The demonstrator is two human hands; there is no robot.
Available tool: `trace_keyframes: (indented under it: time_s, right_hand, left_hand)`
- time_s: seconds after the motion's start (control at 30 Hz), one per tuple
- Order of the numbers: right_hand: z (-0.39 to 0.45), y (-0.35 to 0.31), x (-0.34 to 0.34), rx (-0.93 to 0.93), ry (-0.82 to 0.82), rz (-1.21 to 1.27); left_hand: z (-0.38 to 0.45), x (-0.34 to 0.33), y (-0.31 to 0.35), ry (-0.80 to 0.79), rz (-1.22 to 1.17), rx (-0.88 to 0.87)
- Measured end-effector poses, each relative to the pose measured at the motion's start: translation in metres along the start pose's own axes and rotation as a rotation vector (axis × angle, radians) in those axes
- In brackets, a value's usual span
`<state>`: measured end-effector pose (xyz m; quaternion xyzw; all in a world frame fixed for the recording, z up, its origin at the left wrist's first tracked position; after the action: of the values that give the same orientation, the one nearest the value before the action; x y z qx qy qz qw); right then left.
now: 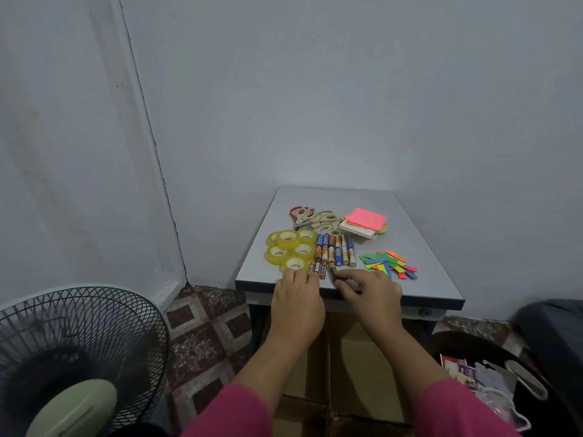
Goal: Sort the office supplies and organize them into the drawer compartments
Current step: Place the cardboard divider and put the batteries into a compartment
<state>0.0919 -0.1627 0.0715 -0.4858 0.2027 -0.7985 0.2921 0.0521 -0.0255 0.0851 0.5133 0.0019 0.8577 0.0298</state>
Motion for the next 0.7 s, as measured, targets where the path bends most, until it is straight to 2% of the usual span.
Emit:
trace_keyframes:
  time_s: [0.23, 0.7]
  right_hand:
    - [-0.003, 0.007, -0.0039, -0.034, 0.023, 0.026]
    - [-0.0062, 0.0051, -0.0029, -0.059, 0.031, 0.047]
  left_hand:
    - [-0.0007, -0.0019, -0.0028, 0.044, -0.002, 0.025]
    - [0.0054, 0.0037, 0.005, -0.006, 0.049, 0.027]
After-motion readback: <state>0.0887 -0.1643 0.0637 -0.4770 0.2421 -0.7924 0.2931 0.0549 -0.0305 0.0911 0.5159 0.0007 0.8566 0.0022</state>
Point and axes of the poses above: each hand's wrist, its own z-axis towards the middle knuckle, its own x-axis out of the back of the hand, y = z × x, the point moved 2 cm from there along z, towards the middle knuckle, and after that the axes turned 11 degrees about z, right-handed, at the moved point
